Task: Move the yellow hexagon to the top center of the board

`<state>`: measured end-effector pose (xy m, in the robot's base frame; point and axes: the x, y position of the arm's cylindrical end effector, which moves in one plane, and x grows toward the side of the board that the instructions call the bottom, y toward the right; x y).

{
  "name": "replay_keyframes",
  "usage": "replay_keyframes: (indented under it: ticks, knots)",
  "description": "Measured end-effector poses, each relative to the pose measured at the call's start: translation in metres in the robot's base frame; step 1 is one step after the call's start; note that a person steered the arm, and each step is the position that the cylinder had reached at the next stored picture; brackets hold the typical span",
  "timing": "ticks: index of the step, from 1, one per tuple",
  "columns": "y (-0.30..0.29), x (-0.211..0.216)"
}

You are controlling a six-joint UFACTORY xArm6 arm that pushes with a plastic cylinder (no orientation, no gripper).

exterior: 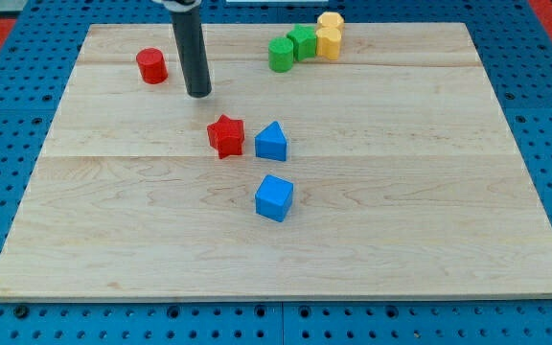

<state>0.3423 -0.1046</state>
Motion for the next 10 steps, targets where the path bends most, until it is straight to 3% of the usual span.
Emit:
replay_keyframes:
  ticks: [2, 3, 4, 5, 7, 8, 10]
  knots:
    - [0.022, -0.040]
    - [0.023, -0.109]
    - [0.030, -0.151]
    - [0.030, -0.151]
    - [0.126, -0.150]
    - [0.146, -0.150]
    - [0.147, -0.146]
